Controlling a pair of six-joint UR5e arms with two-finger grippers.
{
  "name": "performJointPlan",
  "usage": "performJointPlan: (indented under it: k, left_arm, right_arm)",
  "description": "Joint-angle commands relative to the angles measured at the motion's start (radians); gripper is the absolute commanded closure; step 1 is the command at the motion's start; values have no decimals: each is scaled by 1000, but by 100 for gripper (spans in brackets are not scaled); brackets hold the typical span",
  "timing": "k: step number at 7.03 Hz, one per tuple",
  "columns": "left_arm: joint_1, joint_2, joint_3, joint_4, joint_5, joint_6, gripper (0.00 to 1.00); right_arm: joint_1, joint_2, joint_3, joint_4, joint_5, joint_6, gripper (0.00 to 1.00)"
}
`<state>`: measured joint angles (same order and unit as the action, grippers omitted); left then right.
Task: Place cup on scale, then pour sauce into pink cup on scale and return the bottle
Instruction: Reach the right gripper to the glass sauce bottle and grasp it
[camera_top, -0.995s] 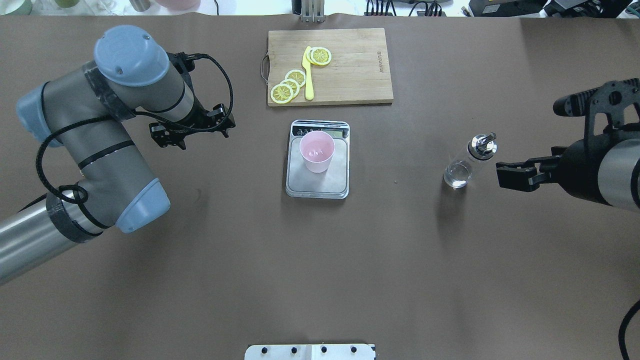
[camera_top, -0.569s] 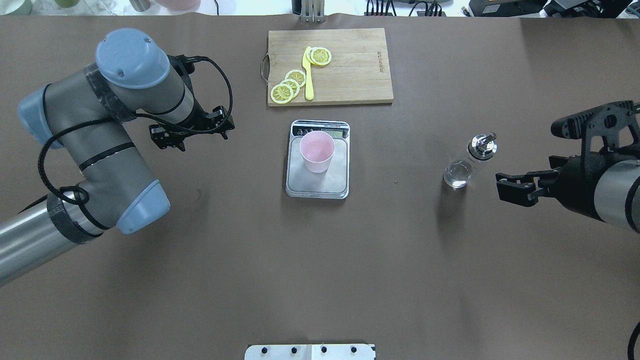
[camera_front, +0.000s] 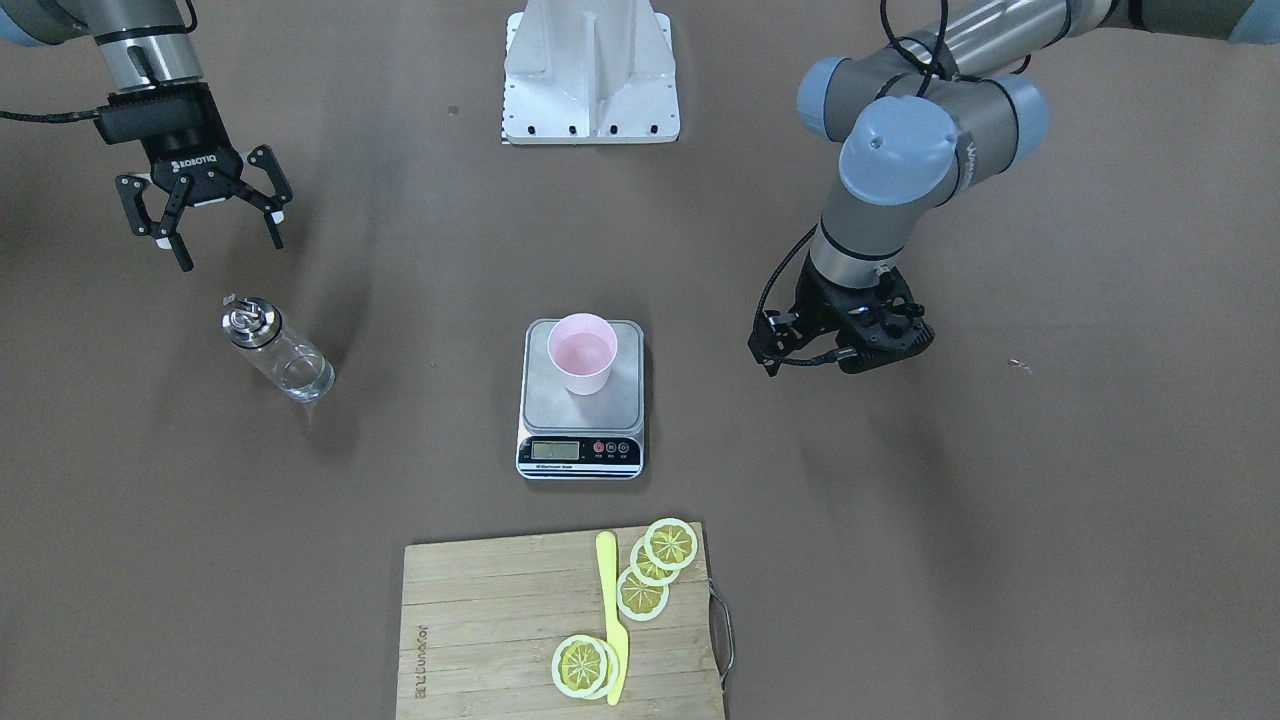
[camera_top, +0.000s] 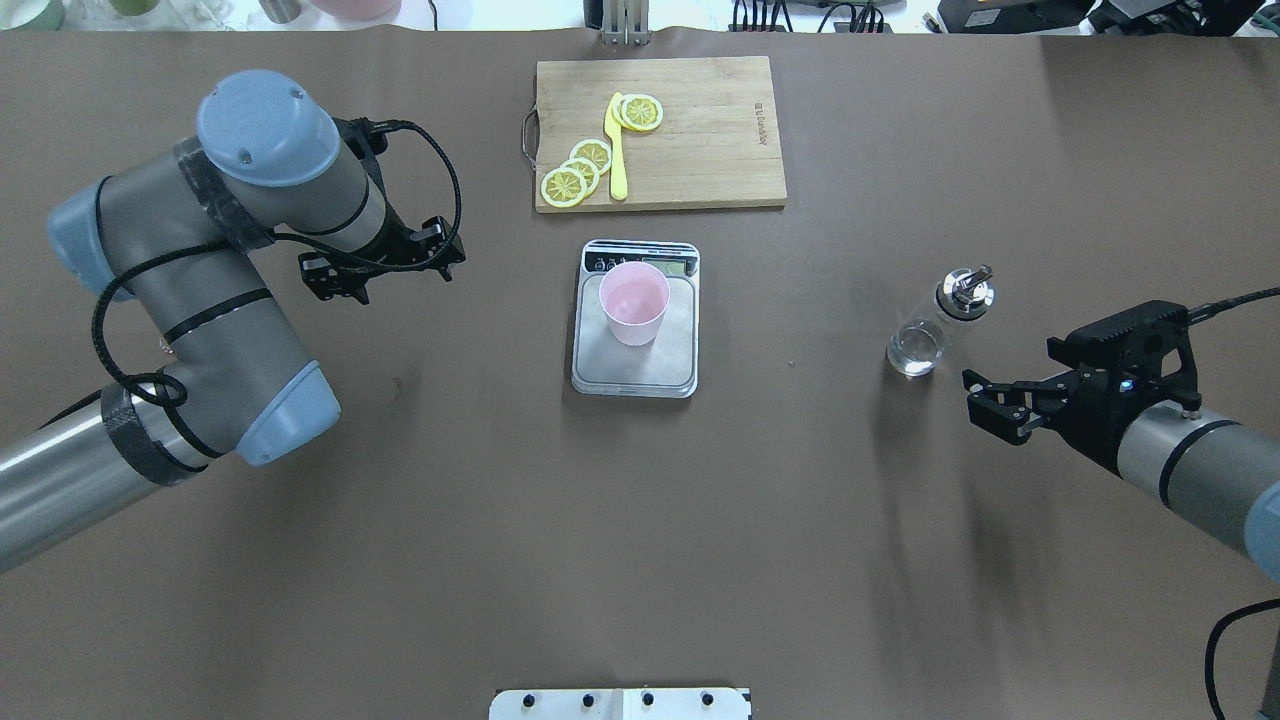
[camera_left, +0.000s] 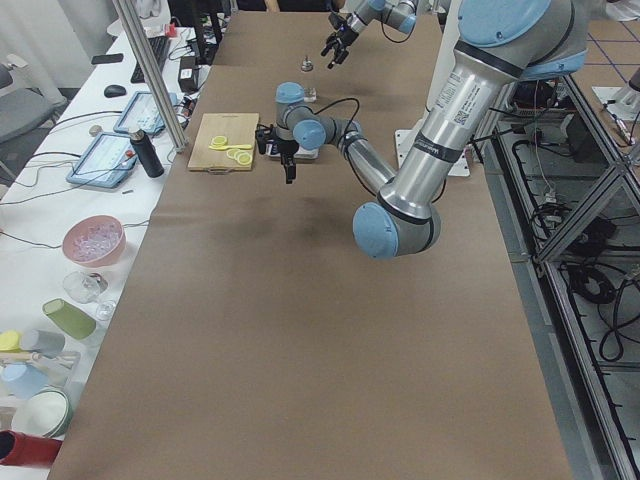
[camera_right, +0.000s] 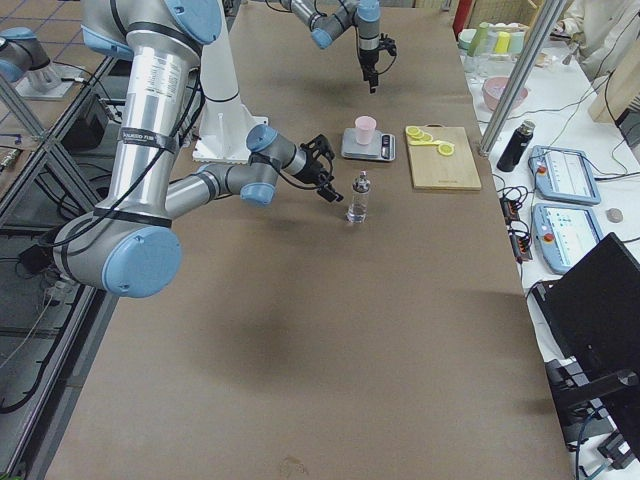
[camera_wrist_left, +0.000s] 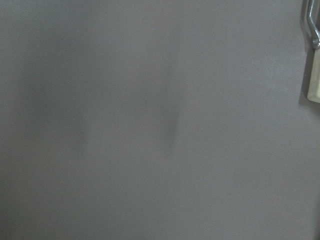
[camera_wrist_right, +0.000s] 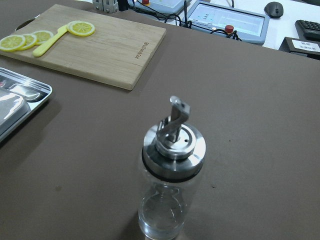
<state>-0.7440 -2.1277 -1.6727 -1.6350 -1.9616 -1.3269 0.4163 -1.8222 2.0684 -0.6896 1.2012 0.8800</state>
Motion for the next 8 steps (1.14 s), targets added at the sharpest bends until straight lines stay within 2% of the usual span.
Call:
performJointPlan:
  k: [1, 2, 6, 8]
  left_arm:
    - [0, 0, 13, -2, 18, 0, 2]
    - [0, 0, 21, -3, 23, 0, 2]
    - [0, 0, 54, -43, 23, 0, 2]
    - [0, -1, 56, -43, 23, 0, 2]
  right_arm:
    - [-31, 52, -152, 168, -89, -7, 1]
    - [-33, 90, -207, 214, -94, -9, 1]
    - [-34, 162, -298, 268, -140, -79, 1]
    - [-27, 204, -408, 375, -150, -105, 1]
